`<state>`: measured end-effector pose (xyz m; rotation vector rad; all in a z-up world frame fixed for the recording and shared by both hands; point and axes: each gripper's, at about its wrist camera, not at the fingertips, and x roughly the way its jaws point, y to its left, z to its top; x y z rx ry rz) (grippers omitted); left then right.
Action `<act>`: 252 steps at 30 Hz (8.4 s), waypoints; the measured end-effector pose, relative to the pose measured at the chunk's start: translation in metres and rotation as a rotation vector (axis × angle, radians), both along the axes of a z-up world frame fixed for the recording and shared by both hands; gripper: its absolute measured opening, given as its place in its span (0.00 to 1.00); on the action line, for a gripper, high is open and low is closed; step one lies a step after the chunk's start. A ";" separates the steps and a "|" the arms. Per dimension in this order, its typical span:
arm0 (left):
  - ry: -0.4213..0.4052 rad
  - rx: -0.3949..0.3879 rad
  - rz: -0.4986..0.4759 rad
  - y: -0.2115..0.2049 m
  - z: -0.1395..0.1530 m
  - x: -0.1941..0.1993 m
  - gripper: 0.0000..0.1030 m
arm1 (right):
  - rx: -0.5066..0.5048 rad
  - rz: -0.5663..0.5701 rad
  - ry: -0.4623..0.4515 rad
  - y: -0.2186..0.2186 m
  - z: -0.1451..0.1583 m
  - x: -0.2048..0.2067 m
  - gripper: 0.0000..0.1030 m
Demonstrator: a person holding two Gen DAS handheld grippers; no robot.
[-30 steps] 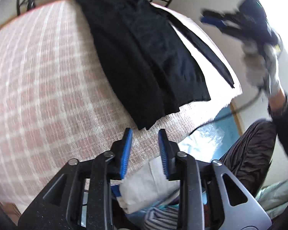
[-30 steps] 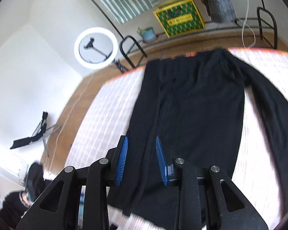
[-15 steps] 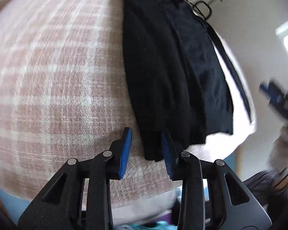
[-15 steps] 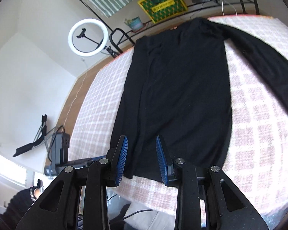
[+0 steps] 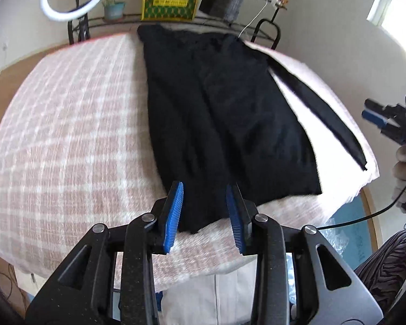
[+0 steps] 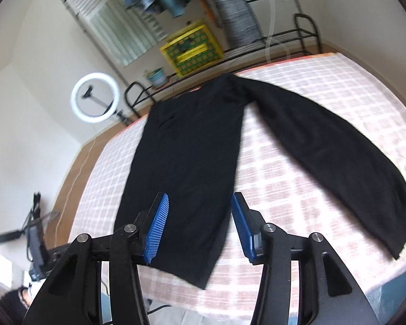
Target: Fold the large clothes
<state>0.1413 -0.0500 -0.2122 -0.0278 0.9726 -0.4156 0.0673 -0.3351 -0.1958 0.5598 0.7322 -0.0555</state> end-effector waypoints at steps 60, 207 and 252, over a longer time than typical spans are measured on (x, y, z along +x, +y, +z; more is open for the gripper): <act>0.001 -0.257 0.067 -0.056 0.022 0.016 0.32 | 0.013 0.046 0.010 0.002 0.008 -0.007 0.05; -0.012 0.047 -0.250 -0.234 -0.065 -0.016 0.43 | -0.090 -0.036 0.086 -0.176 -0.004 0.134 0.37; 0.139 -0.366 -0.140 -0.157 -0.062 0.006 0.03 | -0.012 -0.012 0.161 -0.114 -0.081 0.272 0.04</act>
